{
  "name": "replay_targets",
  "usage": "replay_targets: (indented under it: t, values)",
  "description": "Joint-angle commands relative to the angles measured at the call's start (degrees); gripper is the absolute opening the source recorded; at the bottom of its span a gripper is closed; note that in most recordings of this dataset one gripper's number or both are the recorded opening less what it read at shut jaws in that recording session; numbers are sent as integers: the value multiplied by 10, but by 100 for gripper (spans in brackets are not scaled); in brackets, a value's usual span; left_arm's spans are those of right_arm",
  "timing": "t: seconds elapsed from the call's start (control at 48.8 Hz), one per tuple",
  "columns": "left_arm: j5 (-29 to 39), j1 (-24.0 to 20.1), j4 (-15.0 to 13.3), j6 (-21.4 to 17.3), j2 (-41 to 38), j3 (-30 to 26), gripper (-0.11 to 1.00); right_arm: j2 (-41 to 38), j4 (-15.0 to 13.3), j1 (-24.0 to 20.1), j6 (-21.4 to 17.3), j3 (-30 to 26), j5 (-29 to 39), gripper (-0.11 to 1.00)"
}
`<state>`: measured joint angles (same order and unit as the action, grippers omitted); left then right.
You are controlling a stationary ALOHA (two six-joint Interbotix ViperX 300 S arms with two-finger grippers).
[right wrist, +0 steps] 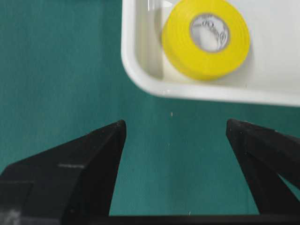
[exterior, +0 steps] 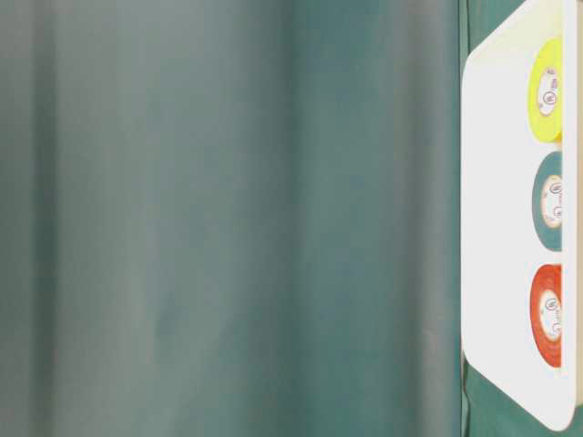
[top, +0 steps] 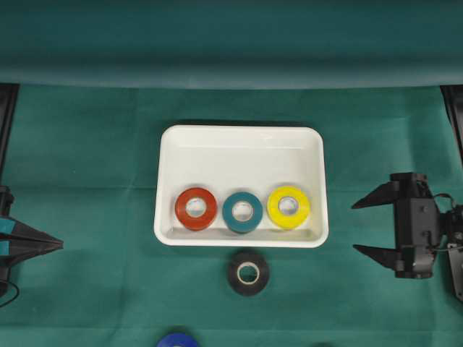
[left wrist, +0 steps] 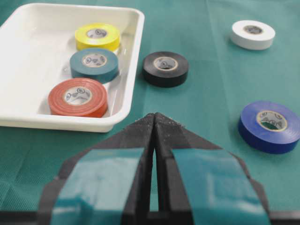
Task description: Put the tape into the white case with the right arm.
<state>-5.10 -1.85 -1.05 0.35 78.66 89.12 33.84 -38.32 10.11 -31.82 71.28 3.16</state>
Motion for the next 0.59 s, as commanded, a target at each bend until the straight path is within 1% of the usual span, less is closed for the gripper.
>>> replay_targets:
  t: [0.0,0.144,0.226,0.328,0.574]
  values:
    - [-6,-1,-1,0,-4,-7,0,16,1,1,-2,3,-5,62]
    - [-6,-1,-1,0,-4,-6,0,33,2,0,-3,12,-7,62]
    - [-6,-1,-1,0,-4,-6,0,39,1,-9,-7,14,-11,62]
    - [-6,-1,-1,0,-4,-6,0,41,2,-33,-11,17,-19,62]
    - [-6,-1,-1,0,-4,-6,0,41,1,-105,-11,17,-21,61]
